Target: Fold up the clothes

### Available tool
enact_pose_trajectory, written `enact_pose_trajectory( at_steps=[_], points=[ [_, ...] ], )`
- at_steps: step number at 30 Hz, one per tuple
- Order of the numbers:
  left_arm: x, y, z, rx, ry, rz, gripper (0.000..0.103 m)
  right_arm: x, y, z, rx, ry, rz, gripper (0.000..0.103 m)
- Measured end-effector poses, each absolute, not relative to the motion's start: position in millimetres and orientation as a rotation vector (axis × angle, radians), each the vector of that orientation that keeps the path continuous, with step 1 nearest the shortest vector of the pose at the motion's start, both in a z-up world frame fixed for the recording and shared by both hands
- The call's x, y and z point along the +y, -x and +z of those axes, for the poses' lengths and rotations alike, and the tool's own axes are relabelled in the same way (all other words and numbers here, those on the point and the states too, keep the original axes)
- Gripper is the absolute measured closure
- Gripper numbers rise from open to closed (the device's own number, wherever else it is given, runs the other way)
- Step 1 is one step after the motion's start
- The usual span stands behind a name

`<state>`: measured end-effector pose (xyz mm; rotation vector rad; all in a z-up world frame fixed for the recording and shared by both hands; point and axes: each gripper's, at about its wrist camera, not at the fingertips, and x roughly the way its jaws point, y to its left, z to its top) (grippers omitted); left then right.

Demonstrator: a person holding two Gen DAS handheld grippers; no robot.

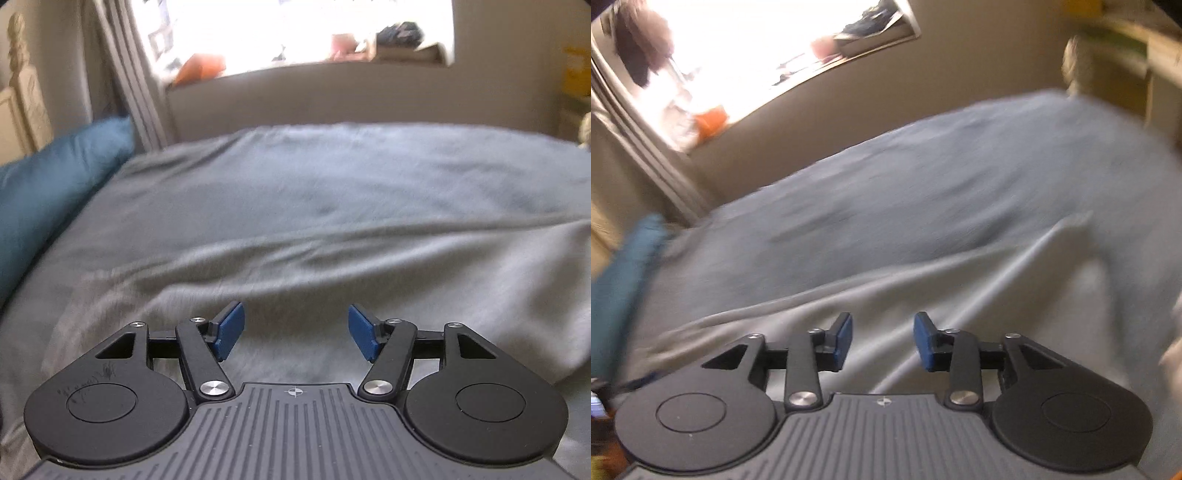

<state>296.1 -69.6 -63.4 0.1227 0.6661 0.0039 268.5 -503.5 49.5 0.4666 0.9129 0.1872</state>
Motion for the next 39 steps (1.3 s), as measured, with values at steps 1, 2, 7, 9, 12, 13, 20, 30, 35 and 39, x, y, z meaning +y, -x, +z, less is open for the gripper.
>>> enact_pose_trajectory(
  at_steps=[1, 2, 7, 9, 12, 13, 20, 30, 35, 39],
  points=[
    [-77, -291, -57, 0.650, -0.132, -0.039, 0.041, -498, -262, 46, 0.935, -0.523, 0.223, 0.060],
    [-86, -286, -52, 0.638, -0.145, -0.089, 0.039, -493, -257, 39, 0.966, -0.592, 0.259, 0.060],
    [-145, -267, -65, 0.709, -0.356, -0.254, 0.035, -458, -242, -8, 1.072, -0.742, 0.336, 0.060],
    [-154, -261, -78, 0.765, -0.421, -0.250, 0.038, -443, -241, -26, 1.092, -0.742, 0.342, 0.060],
    [-156, -251, -93, 0.853, -0.466, -0.235, 0.043, -414, -246, -48, 1.136, -0.722, 0.396, 0.060],
    [-150, -247, -92, 0.880, -0.440, -0.238, 0.044, -405, -249, -52, 1.147, -0.721, 0.416, 0.060],
    [-114, -208, -83, 1.055, -0.256, -0.268, 0.049, -344, -262, -70, 1.205, -0.717, 0.568, 0.060],
    [-72, -186, -58, 1.102, -0.109, -0.284, 0.049, -283, -195, -86, 1.360, -0.529, 0.770, 0.060],
    [-67, -195, -46, 1.061, -0.070, -0.271, 0.048, -280, -161, -105, 1.543, -0.725, 0.840, 0.060],
    [-75, -204, -38, 0.981, -0.097, -0.259, 0.045, -264, -140, -113, 1.598, -0.822, 0.891, 0.060]
  ],
)
